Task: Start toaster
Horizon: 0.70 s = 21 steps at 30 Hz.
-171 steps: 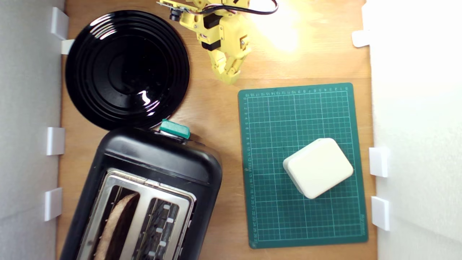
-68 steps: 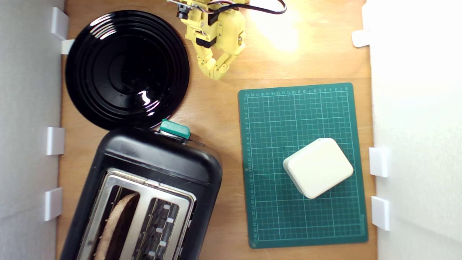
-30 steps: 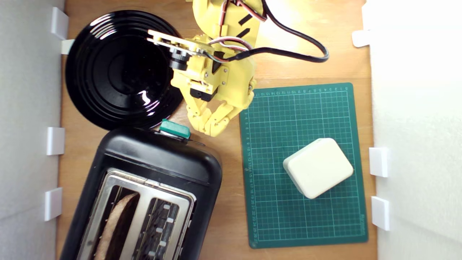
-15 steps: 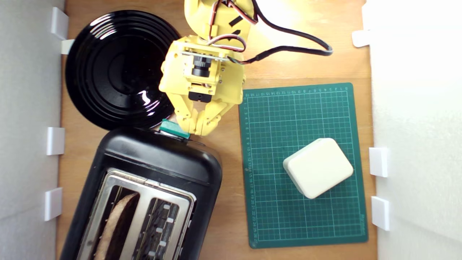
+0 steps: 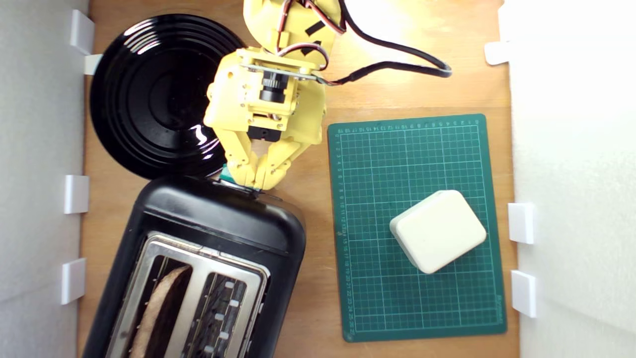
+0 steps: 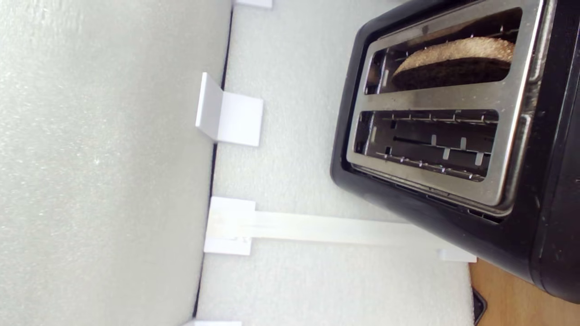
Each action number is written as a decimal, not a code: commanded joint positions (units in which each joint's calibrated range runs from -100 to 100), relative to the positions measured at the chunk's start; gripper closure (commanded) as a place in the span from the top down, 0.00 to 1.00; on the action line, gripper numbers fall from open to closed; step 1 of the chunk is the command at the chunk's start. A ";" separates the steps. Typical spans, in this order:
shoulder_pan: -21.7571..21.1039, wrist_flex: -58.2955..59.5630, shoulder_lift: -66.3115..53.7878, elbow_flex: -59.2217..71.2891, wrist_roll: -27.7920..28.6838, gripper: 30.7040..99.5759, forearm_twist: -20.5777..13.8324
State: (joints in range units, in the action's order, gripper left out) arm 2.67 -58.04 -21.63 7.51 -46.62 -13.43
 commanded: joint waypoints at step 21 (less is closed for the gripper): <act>2.65 0.44 -0.60 3.99 0.30 0.01 -0.45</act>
State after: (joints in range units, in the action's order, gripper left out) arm 4.93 -58.04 -21.55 12.05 -46.62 -13.43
